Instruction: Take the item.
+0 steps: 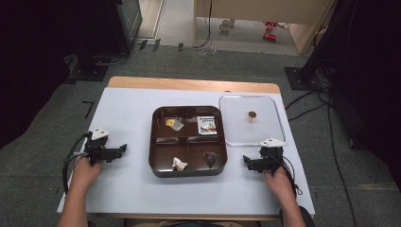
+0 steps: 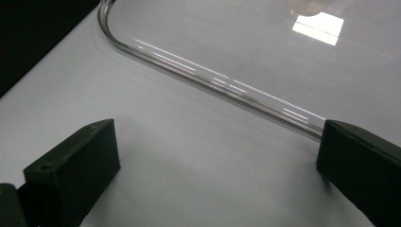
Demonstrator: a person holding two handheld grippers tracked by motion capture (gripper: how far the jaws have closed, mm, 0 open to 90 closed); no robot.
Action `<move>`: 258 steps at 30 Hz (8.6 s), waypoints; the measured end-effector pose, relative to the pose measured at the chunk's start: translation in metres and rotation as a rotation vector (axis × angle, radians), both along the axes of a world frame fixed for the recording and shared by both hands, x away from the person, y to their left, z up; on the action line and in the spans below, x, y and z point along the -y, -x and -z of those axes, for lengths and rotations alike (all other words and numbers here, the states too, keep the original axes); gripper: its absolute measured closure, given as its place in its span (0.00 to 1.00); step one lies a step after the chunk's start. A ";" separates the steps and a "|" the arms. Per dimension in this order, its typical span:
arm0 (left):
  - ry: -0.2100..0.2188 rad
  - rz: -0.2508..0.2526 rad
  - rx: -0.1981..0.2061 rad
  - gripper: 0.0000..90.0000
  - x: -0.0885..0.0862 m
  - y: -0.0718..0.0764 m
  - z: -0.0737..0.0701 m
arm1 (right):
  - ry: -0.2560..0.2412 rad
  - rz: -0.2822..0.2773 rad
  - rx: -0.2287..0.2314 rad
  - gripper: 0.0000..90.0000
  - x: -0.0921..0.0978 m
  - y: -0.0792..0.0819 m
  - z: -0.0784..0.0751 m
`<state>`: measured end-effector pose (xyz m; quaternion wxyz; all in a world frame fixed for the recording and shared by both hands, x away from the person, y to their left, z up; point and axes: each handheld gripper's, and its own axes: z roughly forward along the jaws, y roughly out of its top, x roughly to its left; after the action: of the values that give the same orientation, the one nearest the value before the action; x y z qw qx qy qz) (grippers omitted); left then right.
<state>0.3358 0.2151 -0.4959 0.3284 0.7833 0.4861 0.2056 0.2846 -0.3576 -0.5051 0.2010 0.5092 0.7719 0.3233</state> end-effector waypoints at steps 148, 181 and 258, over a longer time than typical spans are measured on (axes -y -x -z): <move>-0.010 0.663 -0.088 0.55 0.171 0.028 -0.062 | 0.005 -0.002 0.005 0.00 0.000 0.000 0.000; -0.161 0.601 -0.417 0.74 0.195 0.026 -0.041 | 0.005 -0.002 0.005 0.00 0.000 0.000 0.000; 0.033 0.451 -0.250 0.93 0.131 0.004 -0.067 | 0.003 0.000 0.003 0.00 0.000 0.000 0.000</move>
<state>0.3318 0.0845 -0.4286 0.3160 0.8858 0.3392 0.0206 0.2846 -0.3575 -0.5052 0.2030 0.5083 0.7720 0.3231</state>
